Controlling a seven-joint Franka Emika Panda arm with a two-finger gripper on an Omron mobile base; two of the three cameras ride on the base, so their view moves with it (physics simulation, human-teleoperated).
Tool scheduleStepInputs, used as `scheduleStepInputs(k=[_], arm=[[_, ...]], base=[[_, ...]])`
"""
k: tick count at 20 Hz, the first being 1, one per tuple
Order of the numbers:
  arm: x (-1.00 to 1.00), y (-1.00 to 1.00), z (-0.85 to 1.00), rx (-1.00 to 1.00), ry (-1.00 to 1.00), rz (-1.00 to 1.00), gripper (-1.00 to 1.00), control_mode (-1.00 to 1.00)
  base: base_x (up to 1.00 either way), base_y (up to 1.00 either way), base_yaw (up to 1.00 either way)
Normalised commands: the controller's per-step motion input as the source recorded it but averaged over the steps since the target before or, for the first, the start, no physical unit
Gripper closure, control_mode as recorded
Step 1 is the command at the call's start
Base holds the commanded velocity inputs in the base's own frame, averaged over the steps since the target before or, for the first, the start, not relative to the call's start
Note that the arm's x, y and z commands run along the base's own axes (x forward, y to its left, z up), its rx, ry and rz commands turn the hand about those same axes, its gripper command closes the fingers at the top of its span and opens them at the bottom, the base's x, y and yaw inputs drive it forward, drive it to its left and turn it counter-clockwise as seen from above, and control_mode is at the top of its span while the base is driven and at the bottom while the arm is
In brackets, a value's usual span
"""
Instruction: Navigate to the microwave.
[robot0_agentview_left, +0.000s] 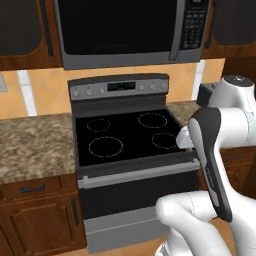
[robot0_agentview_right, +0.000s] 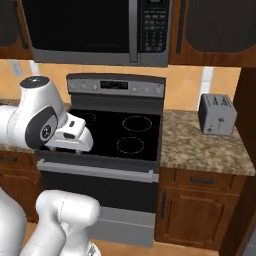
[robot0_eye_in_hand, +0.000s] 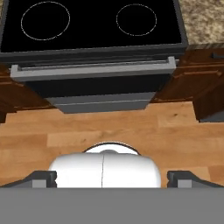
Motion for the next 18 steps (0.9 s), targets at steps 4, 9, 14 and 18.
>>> scheduleStepInputs(k=[4, 9, 14, 18], arm=[[0.00, 0.00, 0.00, 0.00, 0.00, 0.00, -1.00, 1.00], [0.00, 0.00, 0.00, 0.00, 0.00, 0.00, -1.00, 1.00], [0.00, 0.00, 0.00, 0.00, 0.00, 0.00, -1.00, 1.00], [0.00, 0.00, 0.00, 0.00, 0.00, 0.00, -1.00, 1.00]], base=[[0.79, 0.00, 0.00], [0.65, 0.00, 0.00], [0.69, 0.00, 0.00], [0.65, 0.00, 0.00]])
